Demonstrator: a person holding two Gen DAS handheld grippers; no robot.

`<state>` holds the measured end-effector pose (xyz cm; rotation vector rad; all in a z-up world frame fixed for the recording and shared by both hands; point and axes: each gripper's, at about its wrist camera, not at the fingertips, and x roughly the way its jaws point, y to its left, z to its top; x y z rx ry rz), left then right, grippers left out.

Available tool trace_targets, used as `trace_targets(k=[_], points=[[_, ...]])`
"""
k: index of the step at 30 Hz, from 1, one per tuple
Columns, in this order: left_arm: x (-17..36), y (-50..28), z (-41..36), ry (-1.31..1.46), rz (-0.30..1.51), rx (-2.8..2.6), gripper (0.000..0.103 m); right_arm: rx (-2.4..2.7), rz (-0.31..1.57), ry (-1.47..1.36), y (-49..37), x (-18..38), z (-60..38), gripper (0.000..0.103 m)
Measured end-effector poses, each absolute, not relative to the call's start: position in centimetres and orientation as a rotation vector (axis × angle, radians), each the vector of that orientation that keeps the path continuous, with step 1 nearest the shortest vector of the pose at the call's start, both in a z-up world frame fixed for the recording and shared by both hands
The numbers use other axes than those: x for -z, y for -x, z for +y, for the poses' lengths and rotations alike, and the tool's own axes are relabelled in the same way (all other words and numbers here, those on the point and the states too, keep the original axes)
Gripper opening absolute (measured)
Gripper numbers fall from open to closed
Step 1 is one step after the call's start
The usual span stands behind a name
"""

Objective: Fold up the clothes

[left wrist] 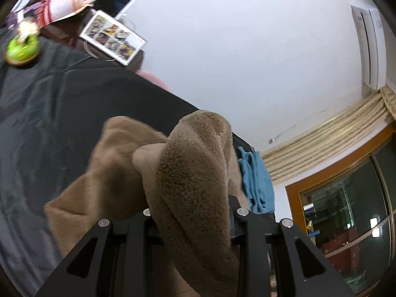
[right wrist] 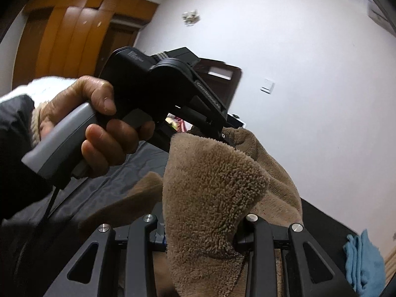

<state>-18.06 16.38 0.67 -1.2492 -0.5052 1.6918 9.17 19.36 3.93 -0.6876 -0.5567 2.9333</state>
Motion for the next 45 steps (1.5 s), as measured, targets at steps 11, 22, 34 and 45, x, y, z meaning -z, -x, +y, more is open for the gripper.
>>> trace_targets(k=[11, 22, 34, 45], points=[[5.7, 20.3, 11.9, 1.34, -0.606, -1.665, 0.032, -2.919, -0.731, 0.839, -7.0, 1.1, 14.7, 0.035], [7.8, 20.0, 10.6, 1.355, -0.671, -1.672, 0.055, -2.951, -0.742, 0.926, -2.8, 1.4, 14.5, 0.053], [3.0, 16.6, 7.2, 1.314, -0.56, -1.947, 0.072, -3.336, -0.24, 0.946, -9.5, -2.0, 20.0, 0.076], [-4.3, 7.2, 13.0, 1.034, -0.279, -1.858, 0.079, -3.17, -0.114, 0.815, -16.7, -3.8, 26.0, 0.076]])
